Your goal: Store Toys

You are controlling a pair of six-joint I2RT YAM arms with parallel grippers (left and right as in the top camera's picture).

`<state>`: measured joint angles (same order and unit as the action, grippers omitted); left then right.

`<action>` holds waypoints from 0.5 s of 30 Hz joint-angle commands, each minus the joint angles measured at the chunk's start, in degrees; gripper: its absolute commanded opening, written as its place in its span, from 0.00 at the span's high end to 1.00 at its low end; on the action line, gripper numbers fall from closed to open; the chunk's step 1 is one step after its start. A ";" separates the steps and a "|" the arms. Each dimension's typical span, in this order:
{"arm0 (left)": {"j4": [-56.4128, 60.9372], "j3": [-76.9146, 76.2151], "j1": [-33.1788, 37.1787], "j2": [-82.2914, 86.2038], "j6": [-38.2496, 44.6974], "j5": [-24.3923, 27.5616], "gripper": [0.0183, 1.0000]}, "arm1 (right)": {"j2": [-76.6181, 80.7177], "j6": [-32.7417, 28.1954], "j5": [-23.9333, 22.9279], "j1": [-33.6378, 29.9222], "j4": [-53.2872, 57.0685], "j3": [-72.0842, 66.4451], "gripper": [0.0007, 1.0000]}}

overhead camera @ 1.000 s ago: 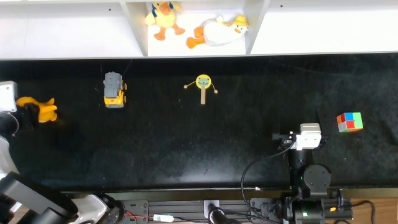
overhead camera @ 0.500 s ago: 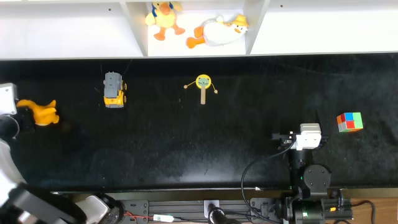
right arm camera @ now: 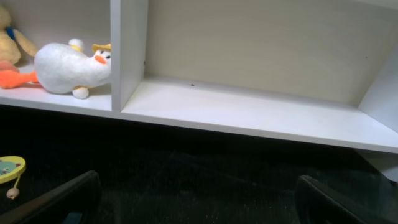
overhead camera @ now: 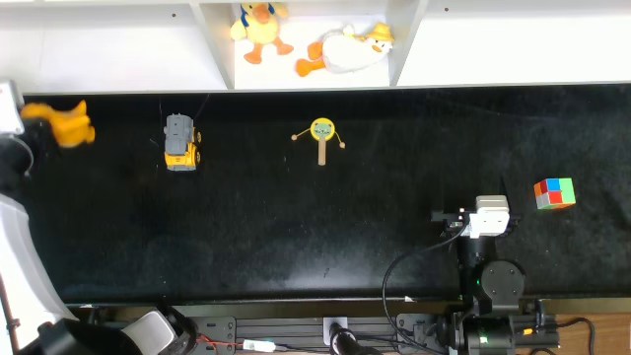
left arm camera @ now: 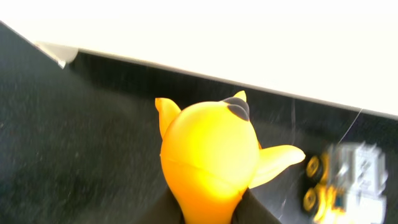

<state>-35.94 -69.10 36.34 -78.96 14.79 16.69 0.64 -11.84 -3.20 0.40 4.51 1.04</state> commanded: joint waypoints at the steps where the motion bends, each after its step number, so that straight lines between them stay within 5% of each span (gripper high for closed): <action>1: 3.85 -2.23 -2.71 0.90 -8.26 -3.08 0.96 | -0.39 0.04 0.46 -0.15 -0.26 -0.79 0.00; 15: 0.92 -15.61 -5.38 -11.74 -10.80 -6.51 0.95 | -0.37 0.04 0.44 -0.15 -0.24 -0.79 0.00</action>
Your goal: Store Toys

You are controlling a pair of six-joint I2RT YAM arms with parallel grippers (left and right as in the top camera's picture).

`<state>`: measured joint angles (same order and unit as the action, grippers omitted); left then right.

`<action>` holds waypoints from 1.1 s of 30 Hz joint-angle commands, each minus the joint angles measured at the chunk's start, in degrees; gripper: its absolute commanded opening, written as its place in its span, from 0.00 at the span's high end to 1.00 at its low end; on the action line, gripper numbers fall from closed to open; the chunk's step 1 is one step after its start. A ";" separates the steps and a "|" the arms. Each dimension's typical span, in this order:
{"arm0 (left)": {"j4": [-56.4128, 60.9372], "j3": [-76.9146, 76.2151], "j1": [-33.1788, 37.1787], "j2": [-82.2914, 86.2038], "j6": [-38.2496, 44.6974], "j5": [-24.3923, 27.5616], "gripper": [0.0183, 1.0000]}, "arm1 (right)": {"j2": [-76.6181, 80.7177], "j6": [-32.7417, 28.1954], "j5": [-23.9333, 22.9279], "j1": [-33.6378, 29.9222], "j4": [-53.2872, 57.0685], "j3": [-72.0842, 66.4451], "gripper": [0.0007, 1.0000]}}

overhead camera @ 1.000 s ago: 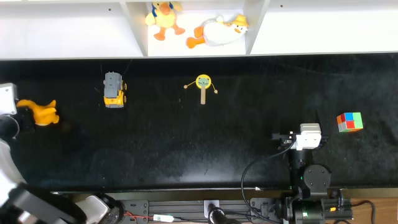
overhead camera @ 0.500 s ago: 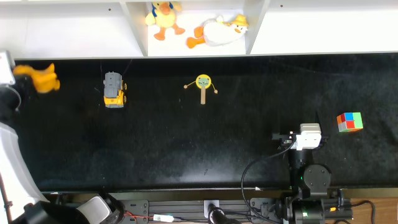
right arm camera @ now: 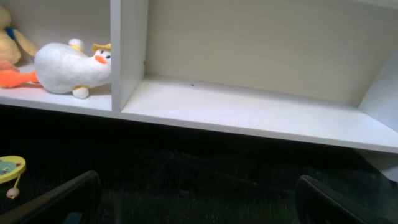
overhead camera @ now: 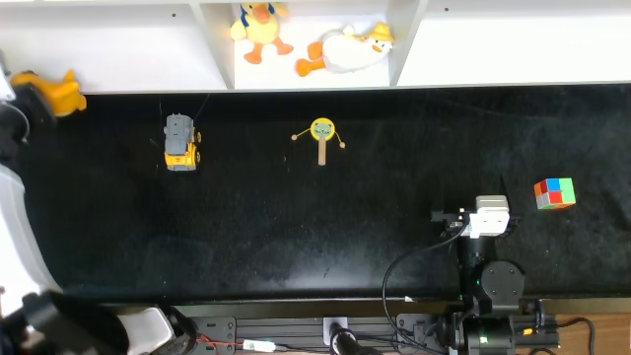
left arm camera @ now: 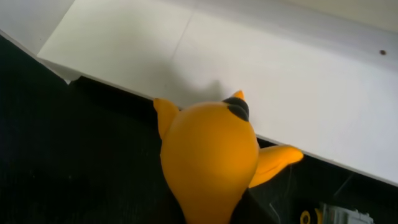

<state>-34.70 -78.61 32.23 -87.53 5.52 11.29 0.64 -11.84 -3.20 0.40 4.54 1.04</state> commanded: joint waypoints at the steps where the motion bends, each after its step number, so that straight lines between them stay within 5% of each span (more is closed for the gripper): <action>1: -0.33 -6.99 -1.60 -3.93 -1.55 -1.09 0.95 | -0.39 0.04 0.44 -0.15 -0.28 -0.79 0.01; 33: 4.83 -9.66 -5.25 -15.43 -3.06 -2.38 0.93 | -0.39 0.02 0.44 -0.15 -0.28 -0.79 0.00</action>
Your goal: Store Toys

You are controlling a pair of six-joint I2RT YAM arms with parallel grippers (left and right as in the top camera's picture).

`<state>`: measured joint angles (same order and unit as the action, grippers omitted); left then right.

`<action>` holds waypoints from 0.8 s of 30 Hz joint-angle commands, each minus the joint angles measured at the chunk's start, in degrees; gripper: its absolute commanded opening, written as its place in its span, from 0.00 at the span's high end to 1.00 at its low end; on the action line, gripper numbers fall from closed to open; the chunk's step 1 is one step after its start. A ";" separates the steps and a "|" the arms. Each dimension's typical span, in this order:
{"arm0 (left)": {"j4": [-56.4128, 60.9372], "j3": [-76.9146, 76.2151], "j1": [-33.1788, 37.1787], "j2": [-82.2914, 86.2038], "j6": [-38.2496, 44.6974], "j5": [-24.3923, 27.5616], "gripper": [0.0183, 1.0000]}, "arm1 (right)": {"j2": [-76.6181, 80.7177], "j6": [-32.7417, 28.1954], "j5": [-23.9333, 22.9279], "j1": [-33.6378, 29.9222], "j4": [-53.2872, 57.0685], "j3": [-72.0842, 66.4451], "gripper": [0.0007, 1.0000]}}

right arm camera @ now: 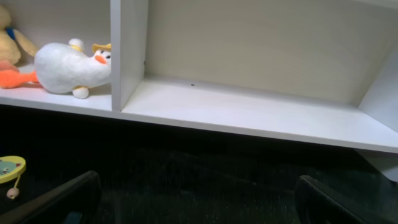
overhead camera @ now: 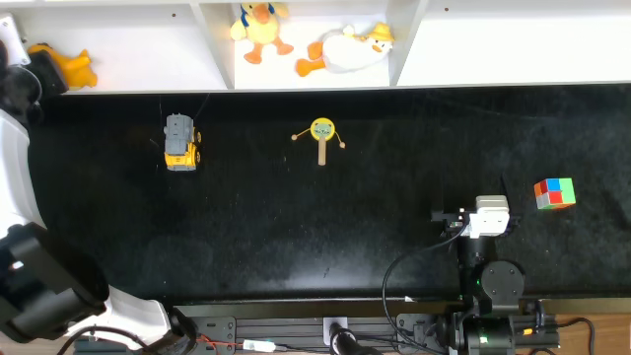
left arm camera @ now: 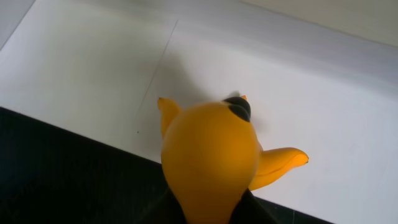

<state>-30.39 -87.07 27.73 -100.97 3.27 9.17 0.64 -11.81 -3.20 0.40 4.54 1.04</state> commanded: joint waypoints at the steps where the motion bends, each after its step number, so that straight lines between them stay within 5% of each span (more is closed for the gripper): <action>1: 0.85 -1.20 -0.90 -2.05 -0.81 -0.26 0.93 | -0.39 0.02 0.44 -0.15 -0.26 -0.79 0.01; 15: 4.61 -1.18 -1.99 -3.63 -1.25 -0.26 0.91 | -0.39 0.00 0.44 -0.15 -0.26 -0.79 0.00; 18: 4.74 -1.18 -1.99 -3.65 -1.22 -0.26 0.82 | -0.39 0.00 0.44 -0.15 -0.26 -0.79 0.00; 20: 5.09 -1.18 -1.99 -3.65 -1.22 -0.26 0.63 | -0.39 0.02 0.44 -0.15 -0.28 -0.79 0.00; 24: 6.05 -1.20 -1.99 -3.65 -1.22 -0.26 0.39 | -0.39 0.02 0.44 -0.15 -0.26 -0.79 0.00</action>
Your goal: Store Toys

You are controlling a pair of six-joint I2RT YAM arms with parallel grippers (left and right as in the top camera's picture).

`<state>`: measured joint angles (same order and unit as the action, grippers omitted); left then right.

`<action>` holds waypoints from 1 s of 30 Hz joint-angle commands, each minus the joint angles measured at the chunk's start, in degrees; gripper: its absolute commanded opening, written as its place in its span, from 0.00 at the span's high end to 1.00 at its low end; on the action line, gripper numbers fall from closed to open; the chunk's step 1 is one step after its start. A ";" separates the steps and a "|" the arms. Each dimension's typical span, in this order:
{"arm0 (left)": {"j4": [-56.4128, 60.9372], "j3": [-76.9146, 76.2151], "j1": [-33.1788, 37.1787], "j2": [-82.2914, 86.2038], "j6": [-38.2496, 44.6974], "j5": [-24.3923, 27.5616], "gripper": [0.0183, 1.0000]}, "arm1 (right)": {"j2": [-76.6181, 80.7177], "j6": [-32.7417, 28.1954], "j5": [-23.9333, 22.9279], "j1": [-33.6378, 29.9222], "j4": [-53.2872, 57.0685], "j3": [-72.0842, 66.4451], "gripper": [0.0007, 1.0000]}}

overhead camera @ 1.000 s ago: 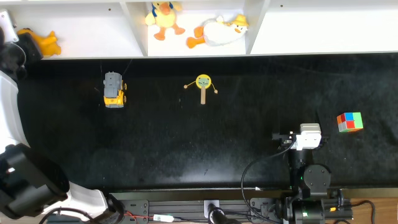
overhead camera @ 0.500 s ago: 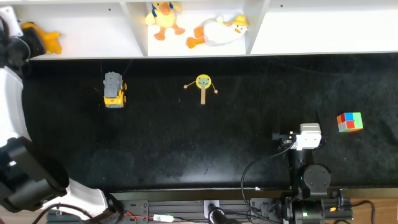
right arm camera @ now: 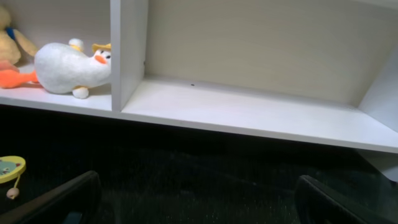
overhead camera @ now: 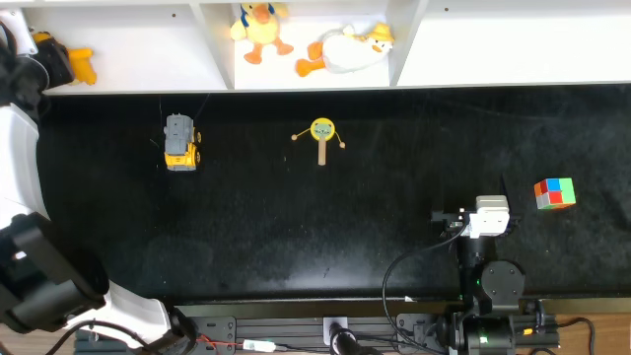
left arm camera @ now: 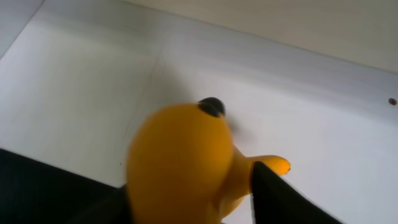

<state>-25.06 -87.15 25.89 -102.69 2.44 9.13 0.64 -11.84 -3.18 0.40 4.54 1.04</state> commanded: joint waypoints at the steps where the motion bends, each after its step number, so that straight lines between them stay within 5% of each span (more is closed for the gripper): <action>1: 0.81 -1.11 -0.15 -1.92 -0.39 -0.20 0.37 | -0.39 0.04 0.42 -0.15 -0.28 -0.79 0.01; 3: 0.81 -1.09 -0.15 -1.92 -0.39 -0.20 0.24 | -0.39 0.04 0.42 -0.15 -0.26 -0.79 0.00; 5: 0.76 -1.11 -0.15 -1.86 -0.39 -0.20 0.00 | -0.39 0.04 0.42 -0.15 -0.26 -0.79 0.01; 23: -5.03 -0.63 -0.13 7.93 1.49 -0.28 0.00 | -0.39 0.04 0.42 -0.15 -0.26 -0.79 0.01; 30: -3.56 13.00 -0.09 20.31 2.62 -1.70 0.00 | -0.39 0.02 0.42 -0.15 -0.28 -0.79 0.00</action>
<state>-29.91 -80.77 25.87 -89.32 3.57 7.86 0.64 -11.86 -3.18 0.40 4.54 1.04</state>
